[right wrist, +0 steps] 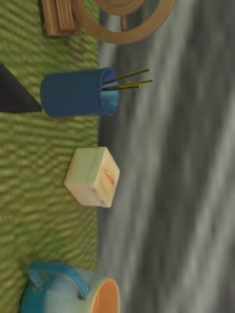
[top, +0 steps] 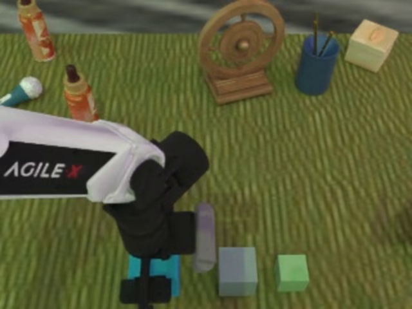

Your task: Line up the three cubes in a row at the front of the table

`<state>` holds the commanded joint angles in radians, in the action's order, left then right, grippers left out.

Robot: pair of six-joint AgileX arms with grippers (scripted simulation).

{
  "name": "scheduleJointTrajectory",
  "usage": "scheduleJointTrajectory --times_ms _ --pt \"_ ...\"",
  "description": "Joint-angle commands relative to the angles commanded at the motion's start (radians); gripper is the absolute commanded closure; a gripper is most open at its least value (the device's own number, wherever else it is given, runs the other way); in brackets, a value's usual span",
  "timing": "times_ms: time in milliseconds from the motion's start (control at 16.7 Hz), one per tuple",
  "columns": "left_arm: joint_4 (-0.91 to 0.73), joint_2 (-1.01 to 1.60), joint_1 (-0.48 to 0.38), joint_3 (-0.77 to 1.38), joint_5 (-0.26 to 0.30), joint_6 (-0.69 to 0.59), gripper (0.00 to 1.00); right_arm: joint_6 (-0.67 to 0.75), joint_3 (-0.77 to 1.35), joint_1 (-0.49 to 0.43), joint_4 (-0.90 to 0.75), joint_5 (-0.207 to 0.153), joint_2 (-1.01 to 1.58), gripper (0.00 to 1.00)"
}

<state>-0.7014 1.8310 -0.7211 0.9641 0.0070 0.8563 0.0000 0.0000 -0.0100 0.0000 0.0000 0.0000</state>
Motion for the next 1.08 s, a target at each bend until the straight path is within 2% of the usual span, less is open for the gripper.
scheduleJointTrajectory --times_ms 660,1080 --pt "-0.017 -0.008 0.000 0.012 0.000 0.003 0.00 0.000 0.000 0.000 0.000 0.000 0.000 0.00" --pt "-0.259 -0.113 0.018 0.137 0.000 -0.001 0.00 0.000 0.000 0.000 0.000 0.000 0.000 0.00"
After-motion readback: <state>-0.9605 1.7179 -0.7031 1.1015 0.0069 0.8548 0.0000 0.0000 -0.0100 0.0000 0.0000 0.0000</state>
